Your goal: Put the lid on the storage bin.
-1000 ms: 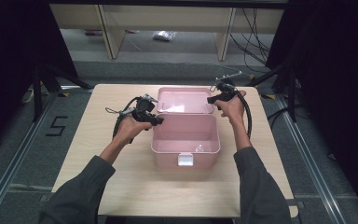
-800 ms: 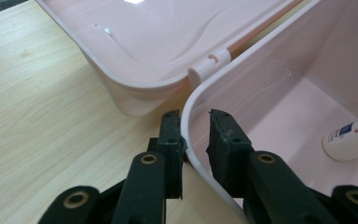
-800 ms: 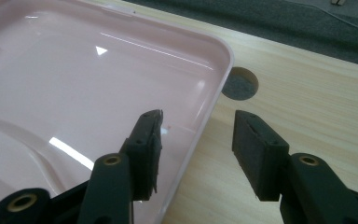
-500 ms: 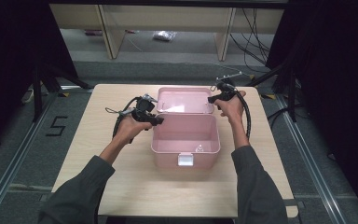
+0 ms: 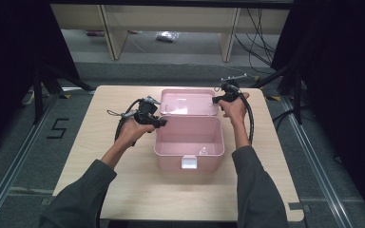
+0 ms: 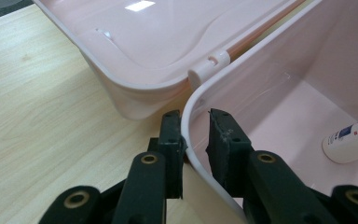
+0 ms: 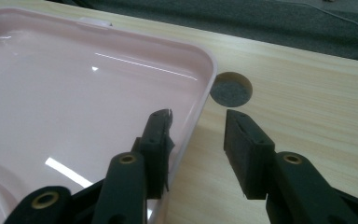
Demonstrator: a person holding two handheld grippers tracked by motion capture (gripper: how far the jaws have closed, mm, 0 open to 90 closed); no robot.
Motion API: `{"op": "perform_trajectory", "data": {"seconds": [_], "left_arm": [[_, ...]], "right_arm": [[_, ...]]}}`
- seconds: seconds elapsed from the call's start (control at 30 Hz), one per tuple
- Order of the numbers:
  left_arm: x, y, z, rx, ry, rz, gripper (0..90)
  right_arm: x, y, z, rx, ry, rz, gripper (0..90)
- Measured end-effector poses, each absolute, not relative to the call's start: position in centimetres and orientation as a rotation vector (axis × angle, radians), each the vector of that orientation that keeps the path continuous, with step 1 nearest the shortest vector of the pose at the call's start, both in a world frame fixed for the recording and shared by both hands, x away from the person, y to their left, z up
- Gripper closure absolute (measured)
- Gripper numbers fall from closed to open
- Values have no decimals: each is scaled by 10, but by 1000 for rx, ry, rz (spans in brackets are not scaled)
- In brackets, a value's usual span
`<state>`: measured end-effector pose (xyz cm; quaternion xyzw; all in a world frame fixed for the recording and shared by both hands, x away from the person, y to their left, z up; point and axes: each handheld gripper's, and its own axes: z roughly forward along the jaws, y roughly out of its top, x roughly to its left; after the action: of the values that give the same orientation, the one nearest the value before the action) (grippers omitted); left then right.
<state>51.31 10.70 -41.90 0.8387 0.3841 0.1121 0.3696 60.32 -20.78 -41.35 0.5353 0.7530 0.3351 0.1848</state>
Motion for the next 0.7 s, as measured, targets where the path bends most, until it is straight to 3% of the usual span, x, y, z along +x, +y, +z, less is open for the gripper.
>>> {"op": "perform_trajectory", "data": {"seconds": [0.7], "left_arm": [[513,107,-419,2150,991,293,755]], "right_arm": [[615,-188,-416,1544,2103,814,779]]}}
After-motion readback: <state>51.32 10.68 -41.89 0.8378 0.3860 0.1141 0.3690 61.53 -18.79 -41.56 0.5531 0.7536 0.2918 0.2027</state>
